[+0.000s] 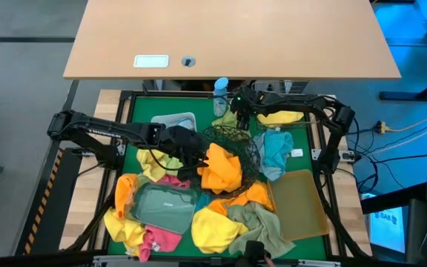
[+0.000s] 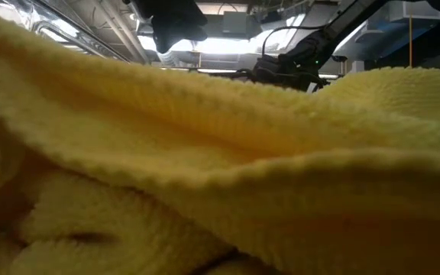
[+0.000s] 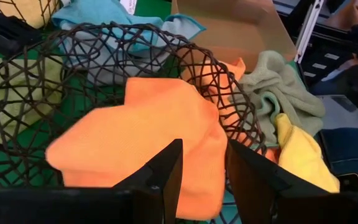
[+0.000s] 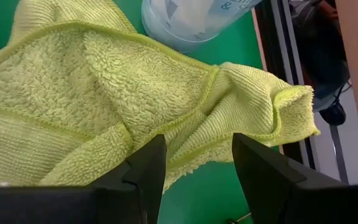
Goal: Sort microfiber towel by color & place in baskets
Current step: Put the green microfiber towel into the yellow bin
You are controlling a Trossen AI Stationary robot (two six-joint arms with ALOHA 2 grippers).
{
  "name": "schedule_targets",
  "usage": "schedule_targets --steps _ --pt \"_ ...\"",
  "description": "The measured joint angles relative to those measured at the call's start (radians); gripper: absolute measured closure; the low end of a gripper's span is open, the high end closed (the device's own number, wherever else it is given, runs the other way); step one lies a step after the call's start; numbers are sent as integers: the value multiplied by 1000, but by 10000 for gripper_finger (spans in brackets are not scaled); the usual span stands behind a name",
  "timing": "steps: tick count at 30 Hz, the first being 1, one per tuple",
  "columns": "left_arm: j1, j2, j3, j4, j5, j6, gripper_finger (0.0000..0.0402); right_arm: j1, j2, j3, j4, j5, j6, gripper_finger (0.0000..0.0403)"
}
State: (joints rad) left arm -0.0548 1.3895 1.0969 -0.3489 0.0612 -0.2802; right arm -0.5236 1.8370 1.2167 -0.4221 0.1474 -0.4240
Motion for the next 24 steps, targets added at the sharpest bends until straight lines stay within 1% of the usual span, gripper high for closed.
schedule_targets --steps 4,8,15,18,24 --pt "-8 0 0 0 -8 0 283 0 0 0 1 0 3 220" --pt "-7 0 0 0 -23 0 283 -6 0 0 2 -1 56 220" --pt "-7 0 0 0 -24 2 283 -20 0 1 5 -12 61 220" --pt "-7 0 0 0 -24 2 283 -22 -1 2 3 -34 61 220" --pt "-8 0 0 1 -24 2 283 -21 2 2 -3 -35 61 220"
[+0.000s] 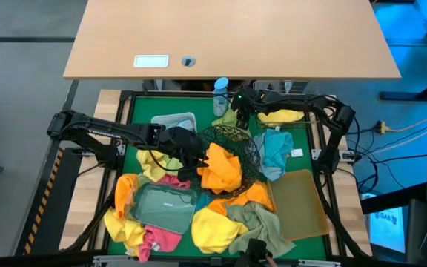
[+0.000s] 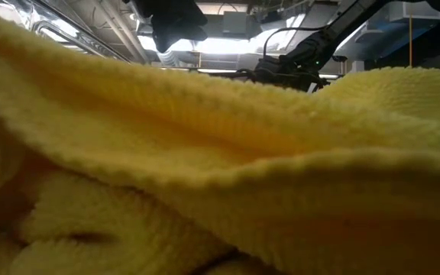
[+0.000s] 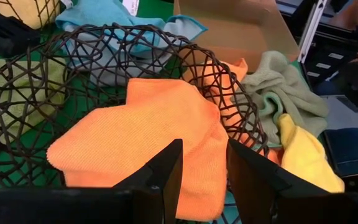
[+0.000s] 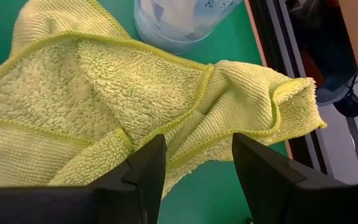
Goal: Sort microfiber towel by color & place in baskets
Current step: Put the green microfiber towel into the yellow bin
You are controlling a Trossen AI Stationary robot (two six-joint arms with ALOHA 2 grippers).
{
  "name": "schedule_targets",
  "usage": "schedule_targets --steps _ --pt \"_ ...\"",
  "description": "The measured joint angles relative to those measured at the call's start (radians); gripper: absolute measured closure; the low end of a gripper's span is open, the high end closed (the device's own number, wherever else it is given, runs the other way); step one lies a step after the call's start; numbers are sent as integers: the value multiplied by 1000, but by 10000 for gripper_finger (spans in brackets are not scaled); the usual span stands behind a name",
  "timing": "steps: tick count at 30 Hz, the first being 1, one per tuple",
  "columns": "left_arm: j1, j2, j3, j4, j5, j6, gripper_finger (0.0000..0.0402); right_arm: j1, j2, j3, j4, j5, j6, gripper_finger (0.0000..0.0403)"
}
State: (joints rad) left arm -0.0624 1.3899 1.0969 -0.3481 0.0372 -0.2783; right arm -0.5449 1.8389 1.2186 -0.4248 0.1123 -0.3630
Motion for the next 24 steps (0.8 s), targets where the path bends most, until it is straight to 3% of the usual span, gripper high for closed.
schedule_targets --steps 13,24 --pt "0 0 0 1 0 0 283 2 59 5 16 24 8 233" --pt "0 0 0 1 -1 0 283 2 59 8 10 20 5 394"
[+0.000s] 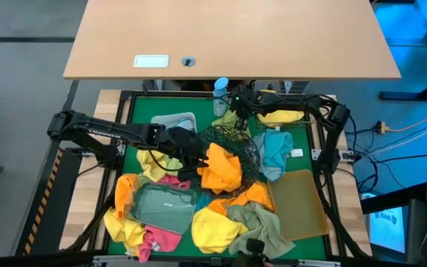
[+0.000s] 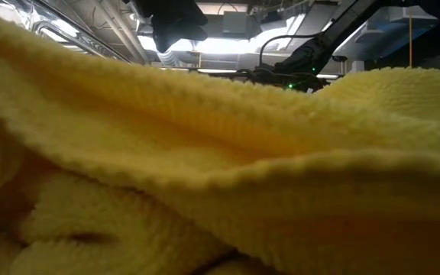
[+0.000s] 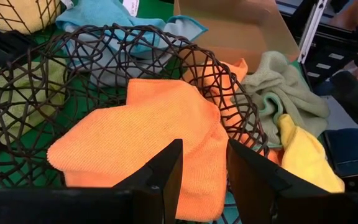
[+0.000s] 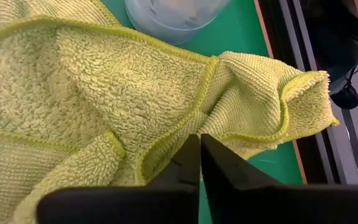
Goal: Sort microfiber towel by color & place in baskets
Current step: Put the green microfiber towel into the yellow bin
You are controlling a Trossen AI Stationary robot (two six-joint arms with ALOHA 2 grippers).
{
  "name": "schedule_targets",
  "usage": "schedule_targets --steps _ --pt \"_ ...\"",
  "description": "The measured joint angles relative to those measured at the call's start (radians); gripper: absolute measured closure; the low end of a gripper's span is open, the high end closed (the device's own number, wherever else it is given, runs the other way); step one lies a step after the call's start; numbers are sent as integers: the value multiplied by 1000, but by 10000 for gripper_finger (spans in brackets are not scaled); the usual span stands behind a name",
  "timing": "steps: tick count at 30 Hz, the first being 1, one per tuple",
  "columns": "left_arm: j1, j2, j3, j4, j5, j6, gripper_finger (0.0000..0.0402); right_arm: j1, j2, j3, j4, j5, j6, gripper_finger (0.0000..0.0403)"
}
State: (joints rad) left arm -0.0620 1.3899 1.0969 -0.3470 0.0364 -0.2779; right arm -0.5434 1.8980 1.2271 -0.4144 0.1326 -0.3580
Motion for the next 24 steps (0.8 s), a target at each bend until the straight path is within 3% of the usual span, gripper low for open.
schedule_targets --steps 5,14,24 --pt "0 -3 0 0 0 0 283 -2 5 52 -85 -29 3 382" --pt "0 -16 0 3 -1 0 283 -1 5 216 -257 -92 8 399" --pt "0 -16 0 0 -1 1 283 -1 3 233 -288 -92 13 394"
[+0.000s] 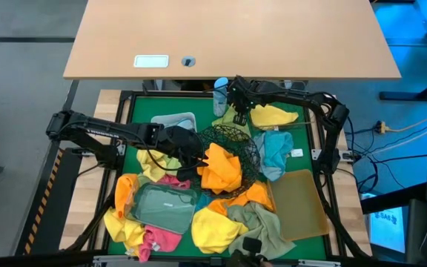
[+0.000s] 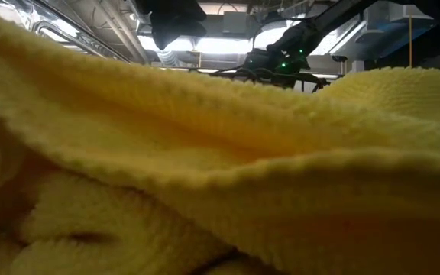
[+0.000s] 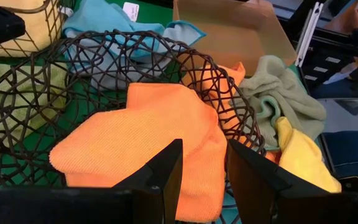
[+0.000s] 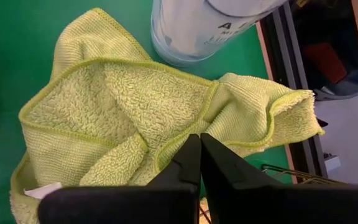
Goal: Sort microfiber towel by color & place in baskets
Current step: Put the green microfiber towel into the yellow bin
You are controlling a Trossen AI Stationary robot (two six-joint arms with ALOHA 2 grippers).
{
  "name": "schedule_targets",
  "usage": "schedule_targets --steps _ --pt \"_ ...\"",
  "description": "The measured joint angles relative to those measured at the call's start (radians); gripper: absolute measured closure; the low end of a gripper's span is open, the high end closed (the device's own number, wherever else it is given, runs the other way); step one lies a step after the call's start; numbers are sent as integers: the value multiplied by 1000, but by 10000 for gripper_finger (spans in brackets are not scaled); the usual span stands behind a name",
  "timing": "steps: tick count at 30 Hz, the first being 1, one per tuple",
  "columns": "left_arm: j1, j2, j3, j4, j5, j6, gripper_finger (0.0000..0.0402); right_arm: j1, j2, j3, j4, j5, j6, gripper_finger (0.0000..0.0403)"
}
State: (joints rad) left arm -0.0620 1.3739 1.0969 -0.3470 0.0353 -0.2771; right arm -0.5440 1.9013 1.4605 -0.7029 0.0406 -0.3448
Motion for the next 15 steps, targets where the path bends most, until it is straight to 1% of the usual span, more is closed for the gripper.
schedule_targets --steps 3,6,11,15 --pt "0 0 0 0 0 0 283 0 0 0 0 -4 0 394" --pt "0 0 0 0 -1 0 283 0 0 0 9 -30 -13 393" --pt "0 0 0 0 -1 0 283 0 0 0 32 -87 -99 393" --pt "0 0 0 0 -1 0 283 1 0 0 43 -97 -158 393"
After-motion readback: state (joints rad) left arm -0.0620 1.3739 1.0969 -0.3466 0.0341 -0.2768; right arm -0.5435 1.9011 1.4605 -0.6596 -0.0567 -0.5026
